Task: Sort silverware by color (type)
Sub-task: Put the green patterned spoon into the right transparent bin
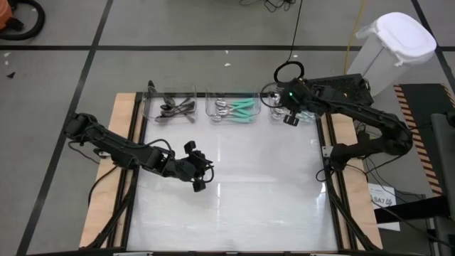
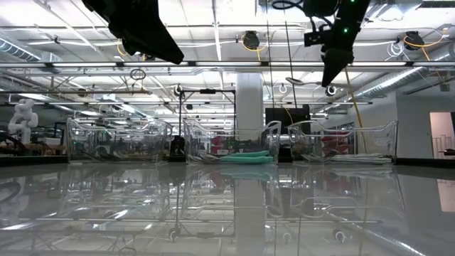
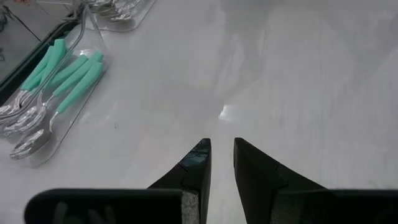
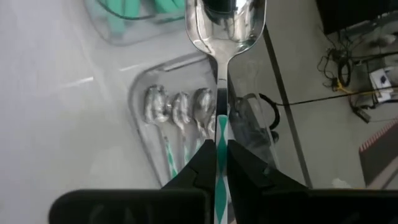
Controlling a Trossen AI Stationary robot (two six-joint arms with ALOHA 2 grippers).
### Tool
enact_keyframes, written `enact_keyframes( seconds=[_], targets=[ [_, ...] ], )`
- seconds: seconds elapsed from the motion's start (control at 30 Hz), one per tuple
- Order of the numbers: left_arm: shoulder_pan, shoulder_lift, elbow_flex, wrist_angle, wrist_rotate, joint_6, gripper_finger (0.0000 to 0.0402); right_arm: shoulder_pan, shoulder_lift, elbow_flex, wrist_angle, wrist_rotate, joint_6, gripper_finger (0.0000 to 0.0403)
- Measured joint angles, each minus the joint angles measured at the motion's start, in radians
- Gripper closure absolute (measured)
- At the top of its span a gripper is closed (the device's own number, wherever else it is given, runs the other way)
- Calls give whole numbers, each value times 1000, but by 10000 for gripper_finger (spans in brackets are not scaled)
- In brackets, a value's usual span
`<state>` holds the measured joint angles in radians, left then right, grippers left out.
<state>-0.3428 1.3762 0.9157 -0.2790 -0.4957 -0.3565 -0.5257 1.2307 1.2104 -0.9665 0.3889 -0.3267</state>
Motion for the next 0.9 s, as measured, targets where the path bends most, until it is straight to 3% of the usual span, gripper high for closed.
enact_keyframes(
  seconds=[0.7,0.9],
  targets=[
    [0,0,0,-6,-1,1,330,-264,0,-263,280,-5,-194,387],
    [0,0,0,-5,-1,3,330,-306,0,-323,321,-93,-213,387]
  ],
)
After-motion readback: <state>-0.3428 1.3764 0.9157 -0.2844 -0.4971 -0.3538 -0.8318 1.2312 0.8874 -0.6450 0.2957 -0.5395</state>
